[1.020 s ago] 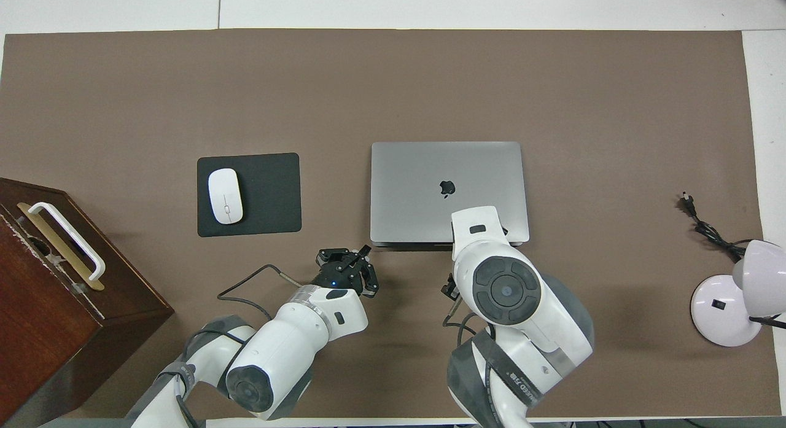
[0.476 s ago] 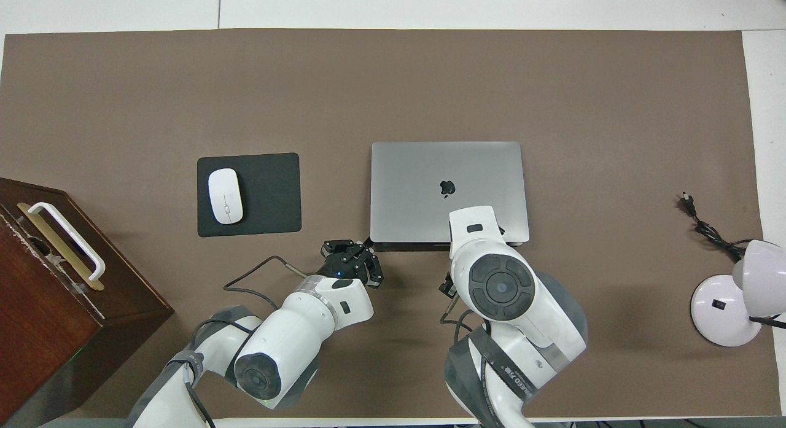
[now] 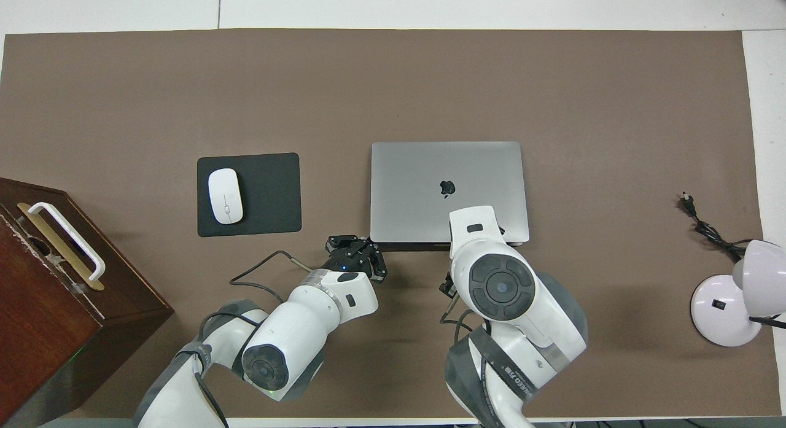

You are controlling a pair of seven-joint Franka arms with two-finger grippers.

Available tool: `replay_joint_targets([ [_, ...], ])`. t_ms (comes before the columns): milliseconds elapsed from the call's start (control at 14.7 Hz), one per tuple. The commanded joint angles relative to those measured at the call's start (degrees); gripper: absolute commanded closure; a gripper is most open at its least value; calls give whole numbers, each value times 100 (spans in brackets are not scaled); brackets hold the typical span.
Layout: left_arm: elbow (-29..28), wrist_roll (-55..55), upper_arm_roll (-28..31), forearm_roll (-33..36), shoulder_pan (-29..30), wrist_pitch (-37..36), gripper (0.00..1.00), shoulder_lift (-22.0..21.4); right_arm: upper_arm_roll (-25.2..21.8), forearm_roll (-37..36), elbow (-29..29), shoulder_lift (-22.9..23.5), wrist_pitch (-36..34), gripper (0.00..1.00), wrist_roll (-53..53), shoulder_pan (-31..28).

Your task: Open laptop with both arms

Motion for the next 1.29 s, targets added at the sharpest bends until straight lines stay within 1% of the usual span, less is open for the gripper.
replay_joint_targets([
  [0, 177, 97, 50, 1, -24, 137, 100, 197, -14, -130, -59, -13, 139, 0, 152, 2],
  [136, 239, 97, 50, -8, -24, 137, 100, 294, -14, -130, -59, -13, 139, 0, 152, 2],
  [408, 248, 97, 59, -8, -33, 137, 100, 312, -14, -130, -59, 4, 253, 0, 134, -24],
  [544, 248, 97, 59, -8, -50, 137, 100, 329, -14, -130, -59, 100, 297, 0, 151, -33],
  [612, 248, 105, 59, -8, -51, 137, 100, 329, -14, -130, -59, 171, 437, 0, 134, -24],
  [952, 248, 105, 59, -17, -86, 137, 100, 373, -14, -139, -33, 224, 517, 0, 134, -59],
  [1224, 248, 106, 67, -17, -95, 137, 100, 391, -14, -139, -24, 303, 789, 0, 90, -226],
])
